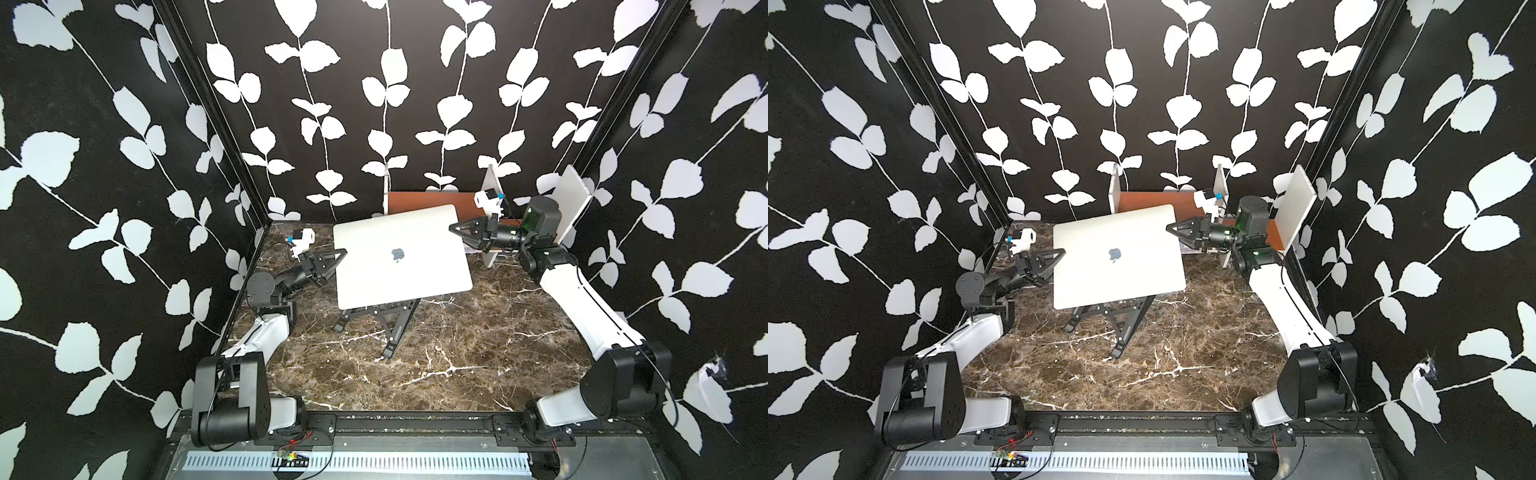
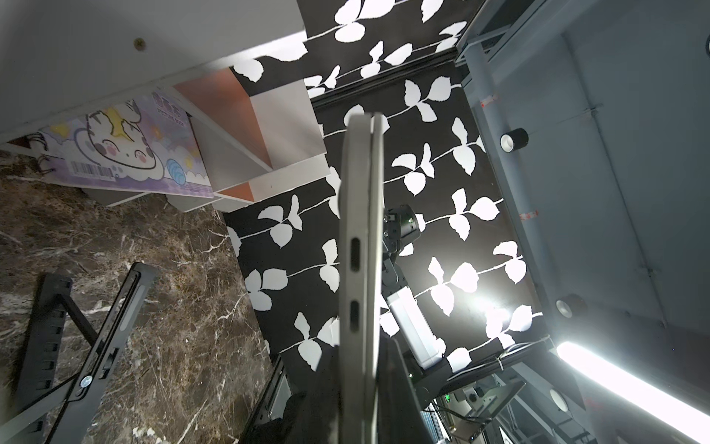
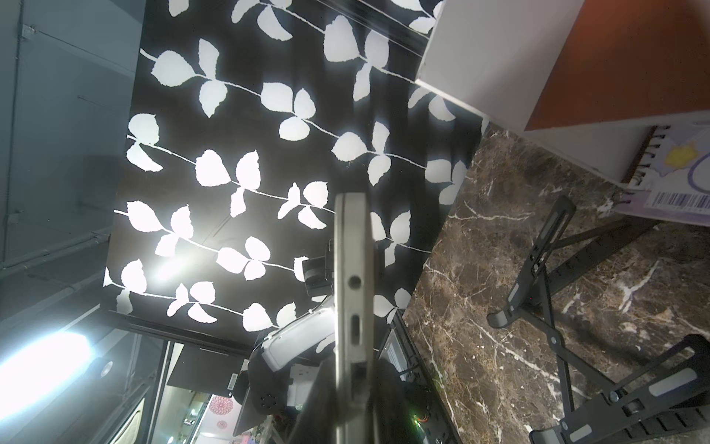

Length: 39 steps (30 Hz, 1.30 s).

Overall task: Close the laptop lid and set it aside
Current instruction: Pick up the laptop from the computer stand.

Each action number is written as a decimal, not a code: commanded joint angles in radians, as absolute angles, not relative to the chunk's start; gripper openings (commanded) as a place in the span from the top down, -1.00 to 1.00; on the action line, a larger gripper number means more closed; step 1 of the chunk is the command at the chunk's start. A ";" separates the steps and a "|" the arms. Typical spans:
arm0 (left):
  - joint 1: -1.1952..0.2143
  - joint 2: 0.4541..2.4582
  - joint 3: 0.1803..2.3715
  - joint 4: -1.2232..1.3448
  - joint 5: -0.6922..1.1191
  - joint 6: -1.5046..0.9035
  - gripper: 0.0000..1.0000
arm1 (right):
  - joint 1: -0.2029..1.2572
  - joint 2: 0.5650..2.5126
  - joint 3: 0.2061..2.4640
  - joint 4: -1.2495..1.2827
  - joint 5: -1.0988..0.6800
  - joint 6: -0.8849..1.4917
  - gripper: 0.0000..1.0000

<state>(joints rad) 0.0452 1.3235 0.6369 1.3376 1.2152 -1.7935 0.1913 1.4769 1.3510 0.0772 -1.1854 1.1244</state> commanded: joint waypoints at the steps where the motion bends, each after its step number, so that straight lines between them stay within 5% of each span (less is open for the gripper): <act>1: 0.024 1.277 0.668 1.401 1.279 -1.795 0.77 | 0.196 1.476 1.410 0.196 -1.185 1.134 1.00; 11: 0.006 1.271 0.674 1.385 1.273 -1.791 0.79 | 0.198 1.494 1.421 0.218 -1.172 1.154 1.00; 14: 0.007 1.263 0.678 1.392 1.256 -1.805 1.00 | 0.196 1.497 1.422 0.208 -1.163 1.153 0.97; 23: 0.007 1.201 0.651 1.374 1.101 -1.872 1.00 | 0.172 1.454 1.415 -0.049 -1.044 0.999 0.05; 30: 0.006 1.170 0.689 1.318 1.005 -1.883 1.00 | 0.151 1.410 1.378 -0.125 -0.938 0.968 -0.18; 33: 0.006 1.179 0.713 1.331 0.962 -1.918 1.00 | 0.117 1.383 1.380 -0.175 -0.880 0.942 -0.44; 39: 0.007 1.154 0.779 1.208 0.936 -1.873 1.00 | -0.004 1.239 1.336 -0.101 -0.762 0.962 -0.50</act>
